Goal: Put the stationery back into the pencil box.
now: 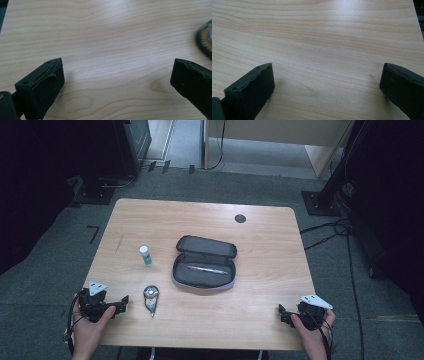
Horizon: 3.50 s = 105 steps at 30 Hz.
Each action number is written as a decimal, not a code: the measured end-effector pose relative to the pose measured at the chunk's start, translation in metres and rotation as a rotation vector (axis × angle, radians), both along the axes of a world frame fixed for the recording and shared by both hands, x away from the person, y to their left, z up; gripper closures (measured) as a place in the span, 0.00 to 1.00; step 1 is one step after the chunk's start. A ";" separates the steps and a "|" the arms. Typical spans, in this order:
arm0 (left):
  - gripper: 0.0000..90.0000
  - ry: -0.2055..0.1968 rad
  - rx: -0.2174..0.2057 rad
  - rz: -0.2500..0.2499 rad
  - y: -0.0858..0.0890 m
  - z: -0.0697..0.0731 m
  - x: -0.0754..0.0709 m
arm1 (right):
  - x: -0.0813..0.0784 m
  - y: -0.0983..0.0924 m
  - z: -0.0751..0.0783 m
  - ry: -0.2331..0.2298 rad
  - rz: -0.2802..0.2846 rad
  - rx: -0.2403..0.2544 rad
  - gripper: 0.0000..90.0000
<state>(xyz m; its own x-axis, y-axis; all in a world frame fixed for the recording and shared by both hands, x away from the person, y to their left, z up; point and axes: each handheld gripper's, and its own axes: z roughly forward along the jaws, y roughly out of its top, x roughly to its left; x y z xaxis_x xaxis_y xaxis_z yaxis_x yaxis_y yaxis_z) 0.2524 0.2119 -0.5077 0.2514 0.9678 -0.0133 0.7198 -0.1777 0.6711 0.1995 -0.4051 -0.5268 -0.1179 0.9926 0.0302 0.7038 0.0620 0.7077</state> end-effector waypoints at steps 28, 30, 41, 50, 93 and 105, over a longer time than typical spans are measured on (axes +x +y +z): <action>0.00 -0.099 -0.063 -0.123 -0.046 0.036 0.055 | 0.000 0.000 0.000 -0.002 0.000 0.000 0.00; 0.04 -0.127 -0.062 -0.100 -0.047 0.038 0.058 | 0.000 0.000 0.000 -0.003 0.002 0.000 0.00; 0.16 -0.137 -0.114 -0.100 -0.049 0.040 0.077 | 0.000 0.000 0.000 -0.002 0.001 -0.002 0.00; 0.23 -0.146 -0.119 -0.105 -0.056 0.040 0.090 | 0.000 0.000 0.000 -0.003 0.004 -0.002 0.00; 0.74 -0.239 -0.083 -0.201 -0.088 0.072 0.091 | 0.000 0.000 0.000 -0.003 0.003 -0.002 0.00; 0.74 -0.263 -0.144 -0.273 -0.111 0.089 0.083 | 0.000 0.000 0.000 -0.002 0.004 -0.002 0.00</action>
